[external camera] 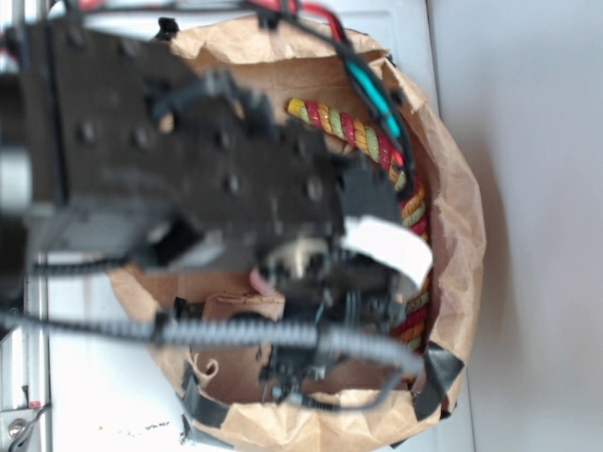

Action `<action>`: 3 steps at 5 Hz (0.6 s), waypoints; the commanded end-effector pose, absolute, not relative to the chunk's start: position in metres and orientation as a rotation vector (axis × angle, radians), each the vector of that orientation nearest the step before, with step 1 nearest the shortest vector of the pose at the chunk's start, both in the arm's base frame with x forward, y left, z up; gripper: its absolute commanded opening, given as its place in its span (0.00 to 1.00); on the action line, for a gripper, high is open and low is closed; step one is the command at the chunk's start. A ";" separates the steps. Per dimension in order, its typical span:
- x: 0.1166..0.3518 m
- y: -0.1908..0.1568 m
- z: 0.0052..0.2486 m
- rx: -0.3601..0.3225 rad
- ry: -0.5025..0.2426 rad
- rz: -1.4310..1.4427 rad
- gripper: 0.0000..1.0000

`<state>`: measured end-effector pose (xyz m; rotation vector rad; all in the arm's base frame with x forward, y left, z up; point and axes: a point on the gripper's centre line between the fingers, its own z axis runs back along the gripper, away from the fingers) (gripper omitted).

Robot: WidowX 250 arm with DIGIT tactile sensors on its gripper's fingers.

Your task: Grab the red paper.

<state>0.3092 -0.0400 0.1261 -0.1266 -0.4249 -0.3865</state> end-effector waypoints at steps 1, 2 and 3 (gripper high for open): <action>0.313 -0.047 0.130 -0.096 -0.439 -0.358 1.00; 0.315 -0.036 0.123 -0.065 -0.411 -0.331 1.00; 0.319 -0.033 0.114 -0.040 -0.397 -0.328 1.00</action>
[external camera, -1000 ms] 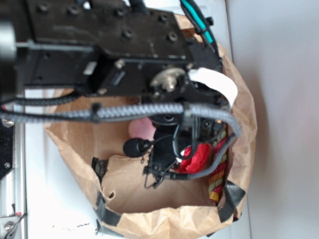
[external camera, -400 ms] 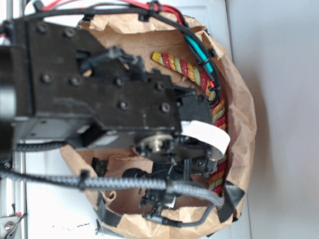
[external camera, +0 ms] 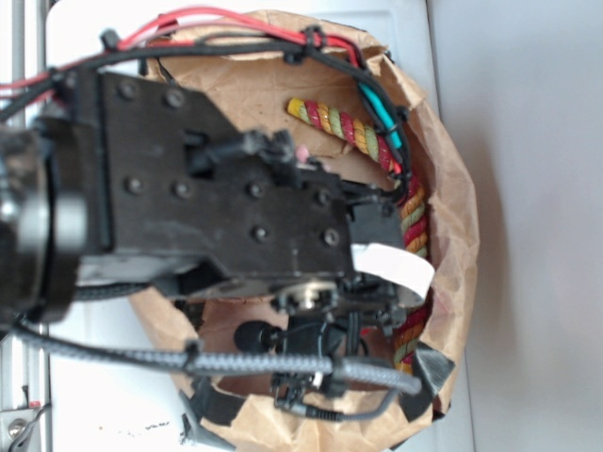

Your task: Grab the red paper.

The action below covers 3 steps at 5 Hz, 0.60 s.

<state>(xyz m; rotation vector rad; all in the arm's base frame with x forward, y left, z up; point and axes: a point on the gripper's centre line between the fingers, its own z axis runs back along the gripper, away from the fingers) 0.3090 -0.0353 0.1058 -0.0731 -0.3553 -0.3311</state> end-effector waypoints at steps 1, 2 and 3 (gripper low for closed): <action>0.324 -0.028 0.107 -0.042 -0.391 -0.315 1.00; 0.330 -0.030 0.101 -0.064 -0.406 -0.326 1.00; 0.334 -0.034 0.097 -0.077 -0.428 -0.335 1.00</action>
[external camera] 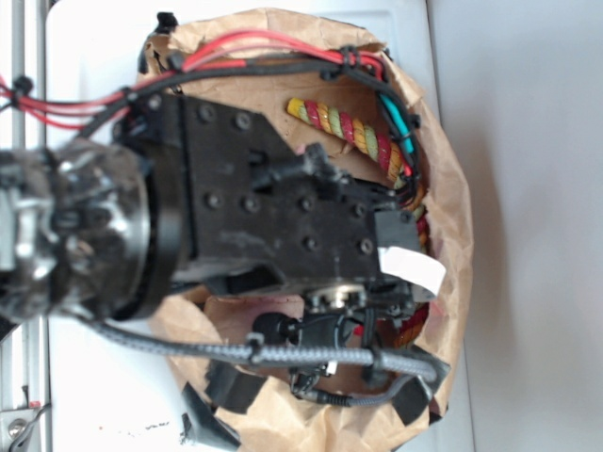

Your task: Grab the red paper.

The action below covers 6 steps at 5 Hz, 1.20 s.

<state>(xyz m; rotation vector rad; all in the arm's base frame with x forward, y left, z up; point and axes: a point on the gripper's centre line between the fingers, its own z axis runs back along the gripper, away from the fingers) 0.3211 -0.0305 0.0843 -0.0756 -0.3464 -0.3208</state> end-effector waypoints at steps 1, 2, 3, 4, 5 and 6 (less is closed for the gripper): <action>0.342 -0.037 0.093 -0.061 -0.441 -0.343 1.00; 0.350 -0.035 0.090 -0.047 -0.456 -0.338 1.00; 0.357 -0.033 0.086 -0.045 -0.460 -0.334 1.00; 0.361 -0.034 0.080 -0.046 -0.450 -0.343 1.00; 0.363 -0.034 0.076 -0.045 -0.439 -0.350 1.00; 0.363 -0.032 0.074 -0.040 -0.434 -0.350 0.96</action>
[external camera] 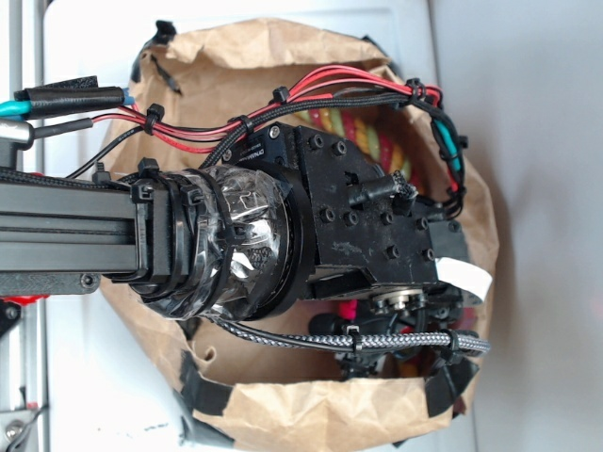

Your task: Grab the red paper.

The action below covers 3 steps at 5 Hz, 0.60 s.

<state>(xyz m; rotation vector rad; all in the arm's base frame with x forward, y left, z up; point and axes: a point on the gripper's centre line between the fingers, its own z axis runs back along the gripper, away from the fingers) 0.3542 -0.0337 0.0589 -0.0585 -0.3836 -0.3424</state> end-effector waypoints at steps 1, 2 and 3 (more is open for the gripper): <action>0.363 -0.028 0.072 -0.030 -0.433 -0.336 0.00; 0.358 -0.025 0.074 -0.018 -0.440 -0.333 0.00; 0.351 -0.019 0.087 -0.029 -0.454 -0.314 0.00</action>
